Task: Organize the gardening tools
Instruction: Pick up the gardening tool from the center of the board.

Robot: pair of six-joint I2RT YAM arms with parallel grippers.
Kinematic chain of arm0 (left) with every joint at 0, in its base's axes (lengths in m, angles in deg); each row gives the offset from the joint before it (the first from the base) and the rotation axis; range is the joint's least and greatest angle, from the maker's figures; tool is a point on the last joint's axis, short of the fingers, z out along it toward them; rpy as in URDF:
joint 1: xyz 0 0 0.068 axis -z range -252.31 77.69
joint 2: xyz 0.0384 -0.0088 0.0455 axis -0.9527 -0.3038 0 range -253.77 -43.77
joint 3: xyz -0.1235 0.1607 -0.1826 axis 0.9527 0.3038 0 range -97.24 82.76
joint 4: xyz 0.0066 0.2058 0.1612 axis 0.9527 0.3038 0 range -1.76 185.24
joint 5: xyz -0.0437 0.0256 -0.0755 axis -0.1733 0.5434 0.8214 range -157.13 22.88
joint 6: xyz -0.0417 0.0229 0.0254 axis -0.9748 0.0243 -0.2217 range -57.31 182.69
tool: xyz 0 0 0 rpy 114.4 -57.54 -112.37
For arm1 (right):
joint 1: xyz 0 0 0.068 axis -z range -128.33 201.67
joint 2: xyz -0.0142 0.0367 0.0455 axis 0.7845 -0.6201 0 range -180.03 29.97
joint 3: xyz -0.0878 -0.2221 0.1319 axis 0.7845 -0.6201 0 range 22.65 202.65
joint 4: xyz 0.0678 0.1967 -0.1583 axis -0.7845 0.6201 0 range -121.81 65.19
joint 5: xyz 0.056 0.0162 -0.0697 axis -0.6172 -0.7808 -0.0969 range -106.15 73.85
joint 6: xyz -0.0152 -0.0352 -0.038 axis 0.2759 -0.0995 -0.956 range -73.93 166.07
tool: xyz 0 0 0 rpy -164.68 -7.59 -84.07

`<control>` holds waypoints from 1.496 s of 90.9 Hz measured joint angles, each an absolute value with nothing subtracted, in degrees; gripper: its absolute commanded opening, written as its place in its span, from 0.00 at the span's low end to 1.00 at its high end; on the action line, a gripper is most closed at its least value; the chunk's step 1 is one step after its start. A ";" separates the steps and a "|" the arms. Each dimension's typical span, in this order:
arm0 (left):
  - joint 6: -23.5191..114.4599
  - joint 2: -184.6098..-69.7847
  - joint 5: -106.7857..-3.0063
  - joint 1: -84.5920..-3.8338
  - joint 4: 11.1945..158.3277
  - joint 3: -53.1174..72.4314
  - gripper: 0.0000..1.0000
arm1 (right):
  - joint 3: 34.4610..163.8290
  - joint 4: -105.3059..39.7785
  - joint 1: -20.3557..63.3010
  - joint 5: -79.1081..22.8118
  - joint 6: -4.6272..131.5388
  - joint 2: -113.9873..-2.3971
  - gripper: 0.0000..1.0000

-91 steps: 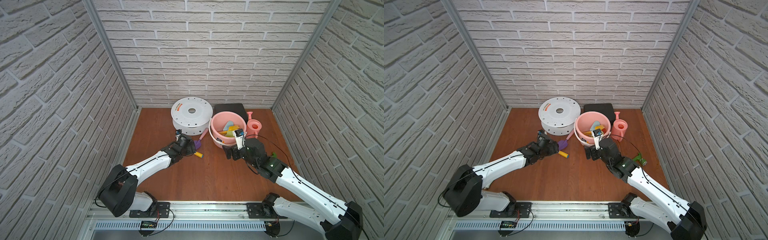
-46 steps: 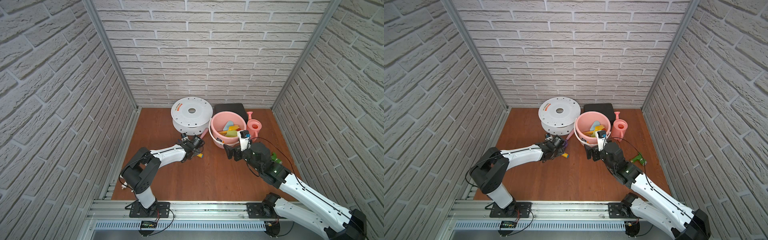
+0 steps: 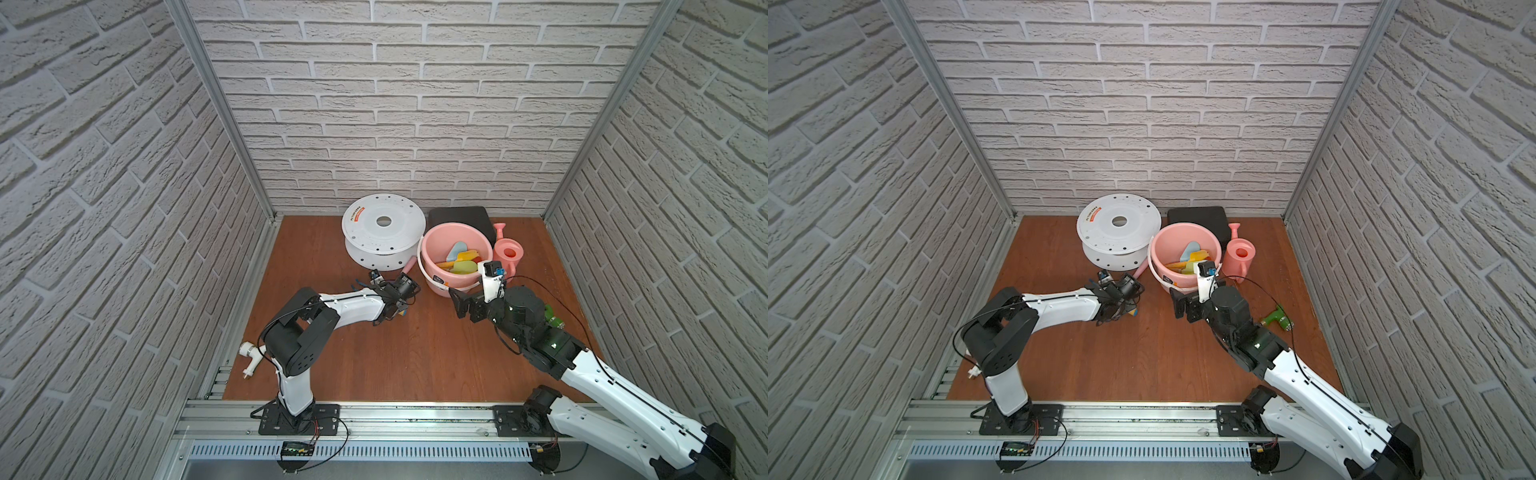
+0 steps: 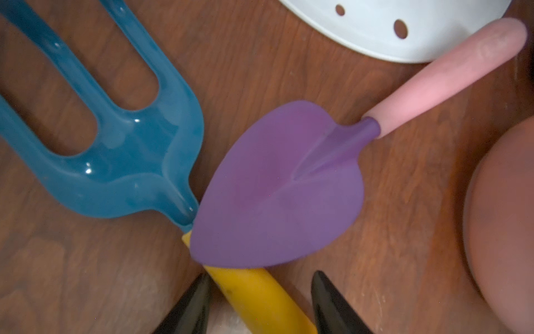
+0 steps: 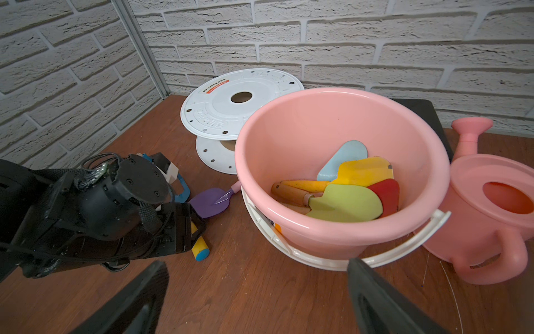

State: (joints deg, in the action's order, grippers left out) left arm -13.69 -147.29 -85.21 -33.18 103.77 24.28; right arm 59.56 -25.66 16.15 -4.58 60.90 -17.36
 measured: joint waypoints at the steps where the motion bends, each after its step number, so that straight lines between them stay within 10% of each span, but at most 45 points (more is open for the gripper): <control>1: -13.67 -147.29 -85.12 -33.22 103.79 24.28 0.42 | 59.56 -25.66 16.15 -4.58 60.90 -17.36 1.00; 69: -12.95 -132.06 -90.83 -36.06 108.76 34.01 0.01 | 58.90 -26.60 16.15 -3.33 64.00 -17.80 0.99; 136: 34.96 -106.07 -98.13 -29.96 87.55 48.50 0.00 | 69.57 -29.59 16.15 -19.35 68.75 -35.74 0.81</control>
